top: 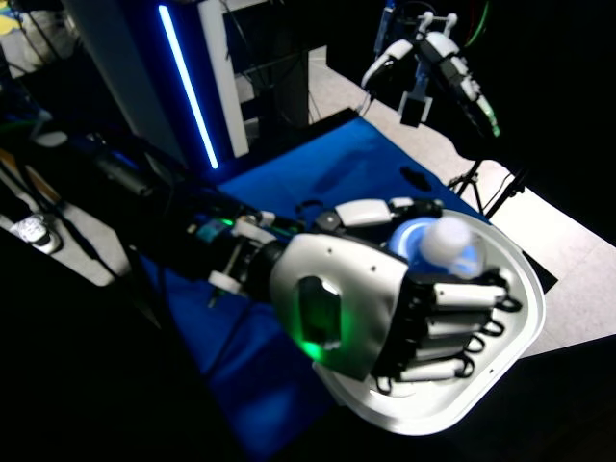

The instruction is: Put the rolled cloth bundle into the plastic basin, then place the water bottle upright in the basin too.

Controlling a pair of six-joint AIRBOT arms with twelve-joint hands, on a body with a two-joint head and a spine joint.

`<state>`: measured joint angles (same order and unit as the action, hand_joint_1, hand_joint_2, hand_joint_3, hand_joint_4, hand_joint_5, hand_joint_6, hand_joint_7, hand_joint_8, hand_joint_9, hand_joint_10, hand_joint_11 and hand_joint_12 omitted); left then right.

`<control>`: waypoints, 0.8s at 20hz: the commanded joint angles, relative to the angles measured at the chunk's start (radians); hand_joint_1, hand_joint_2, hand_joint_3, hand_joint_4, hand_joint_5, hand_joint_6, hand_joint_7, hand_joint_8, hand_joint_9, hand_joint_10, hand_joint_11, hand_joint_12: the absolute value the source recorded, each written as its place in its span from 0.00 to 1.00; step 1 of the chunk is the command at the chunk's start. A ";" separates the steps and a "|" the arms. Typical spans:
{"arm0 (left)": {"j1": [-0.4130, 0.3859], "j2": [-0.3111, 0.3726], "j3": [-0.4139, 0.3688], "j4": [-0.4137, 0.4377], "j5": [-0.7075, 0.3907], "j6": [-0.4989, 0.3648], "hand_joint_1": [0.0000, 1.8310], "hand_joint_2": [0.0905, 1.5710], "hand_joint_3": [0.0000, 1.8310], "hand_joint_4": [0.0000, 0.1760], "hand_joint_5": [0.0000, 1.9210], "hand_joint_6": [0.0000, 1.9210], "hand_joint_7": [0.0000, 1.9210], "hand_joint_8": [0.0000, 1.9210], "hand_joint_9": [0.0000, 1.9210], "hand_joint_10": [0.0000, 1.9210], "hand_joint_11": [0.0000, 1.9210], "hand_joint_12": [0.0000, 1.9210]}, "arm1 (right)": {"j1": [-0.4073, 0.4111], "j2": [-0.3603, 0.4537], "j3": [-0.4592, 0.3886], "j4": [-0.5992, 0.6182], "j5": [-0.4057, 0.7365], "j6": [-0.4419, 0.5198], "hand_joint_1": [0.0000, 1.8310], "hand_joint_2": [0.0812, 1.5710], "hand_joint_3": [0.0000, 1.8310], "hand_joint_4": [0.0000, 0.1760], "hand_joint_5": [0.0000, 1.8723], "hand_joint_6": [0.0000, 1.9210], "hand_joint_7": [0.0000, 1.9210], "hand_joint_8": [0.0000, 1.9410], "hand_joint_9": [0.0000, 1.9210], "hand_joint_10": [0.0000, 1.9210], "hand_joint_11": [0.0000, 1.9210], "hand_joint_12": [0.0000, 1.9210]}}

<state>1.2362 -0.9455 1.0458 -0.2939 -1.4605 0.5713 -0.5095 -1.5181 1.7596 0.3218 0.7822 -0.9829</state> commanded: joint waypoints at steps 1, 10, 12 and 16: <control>-0.011 -0.004 0.004 0.002 -0.124 -0.010 0.34 0.49 0.00 1.00 0.02 0.00 0.00 0.00 0.00 0.00 0.00 0.00 | 0.006 0.003 0.001 0.005 0.160 0.022 0.43 0.70 0.00 0.00 0.38 0.00 0.53 0.01 0.40 0.34 0.24 0.78; -0.011 -0.007 0.006 0.000 -0.126 -0.011 0.35 0.52 0.01 1.00 0.02 0.00 0.00 0.00 0.00 0.00 0.00 0.00 | -0.012 0.007 -0.011 -0.014 0.160 0.033 0.39 0.69 0.00 0.26 0.25 0.00 0.38 0.00 0.33 0.12 0.10 0.65; -0.011 -0.007 0.006 0.000 -0.127 -0.011 0.36 0.52 0.00 1.00 0.01 0.00 0.00 0.00 0.00 0.00 0.00 0.00 | -0.014 0.010 -0.016 -0.019 0.160 0.035 0.39 0.69 0.00 0.36 0.23 0.00 0.35 0.00 0.32 0.05 0.05 0.65; -0.011 -0.008 0.004 -0.003 -0.129 -0.011 0.35 0.52 0.00 1.00 0.01 0.00 0.00 0.00 0.00 0.00 0.00 0.00 | -0.021 0.019 -0.032 -0.037 0.160 0.041 0.43 0.70 0.00 0.47 0.22 0.00 0.34 0.00 0.31 0.00 0.02 0.59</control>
<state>1.2362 -0.9459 1.0470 -0.2955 -1.4628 0.5709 -0.5472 -1.5009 1.7245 0.2829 0.7933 -0.9653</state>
